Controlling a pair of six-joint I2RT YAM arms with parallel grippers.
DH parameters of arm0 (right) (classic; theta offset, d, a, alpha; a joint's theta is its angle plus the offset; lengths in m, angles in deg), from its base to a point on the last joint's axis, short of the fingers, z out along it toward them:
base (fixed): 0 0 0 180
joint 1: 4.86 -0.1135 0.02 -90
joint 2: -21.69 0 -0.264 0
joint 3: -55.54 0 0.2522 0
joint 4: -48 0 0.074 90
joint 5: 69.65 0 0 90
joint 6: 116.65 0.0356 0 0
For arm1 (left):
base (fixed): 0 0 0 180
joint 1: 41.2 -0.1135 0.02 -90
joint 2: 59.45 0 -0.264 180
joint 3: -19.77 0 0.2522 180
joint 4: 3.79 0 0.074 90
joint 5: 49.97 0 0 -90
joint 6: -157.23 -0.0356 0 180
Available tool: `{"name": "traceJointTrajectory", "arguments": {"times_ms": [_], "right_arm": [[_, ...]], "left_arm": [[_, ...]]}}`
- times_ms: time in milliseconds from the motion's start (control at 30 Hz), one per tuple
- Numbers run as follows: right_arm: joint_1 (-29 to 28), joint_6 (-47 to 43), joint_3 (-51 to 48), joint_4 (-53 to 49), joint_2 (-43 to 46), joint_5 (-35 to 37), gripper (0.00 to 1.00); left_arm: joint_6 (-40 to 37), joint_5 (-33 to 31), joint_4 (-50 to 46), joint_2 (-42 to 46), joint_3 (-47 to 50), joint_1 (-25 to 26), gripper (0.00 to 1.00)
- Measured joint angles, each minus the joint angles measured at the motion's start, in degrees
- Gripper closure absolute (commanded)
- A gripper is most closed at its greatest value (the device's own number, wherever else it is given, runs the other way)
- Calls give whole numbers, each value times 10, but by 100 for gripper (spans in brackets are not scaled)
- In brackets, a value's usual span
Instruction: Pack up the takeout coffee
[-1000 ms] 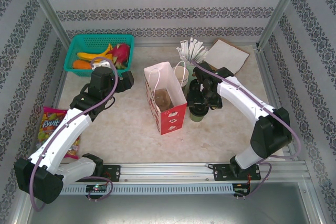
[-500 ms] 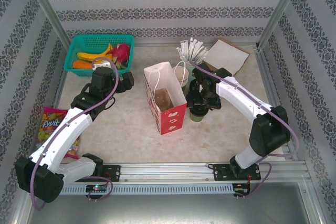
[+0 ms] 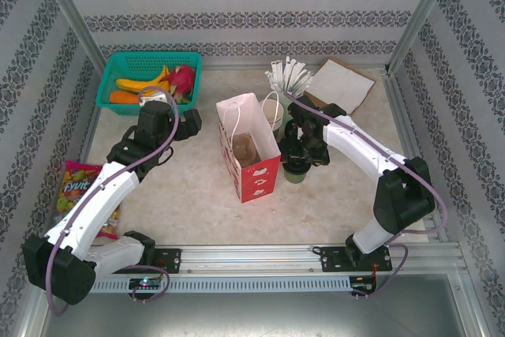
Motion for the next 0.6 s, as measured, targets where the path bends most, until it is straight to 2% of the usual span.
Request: {"name": "traceJointTrajectory", "arguments": {"times_ms": [600], "right_arm": [[0,0,-32,26,26,-12,2]], "left_arm": [[0,0,0,-4,0,0,0]]}}
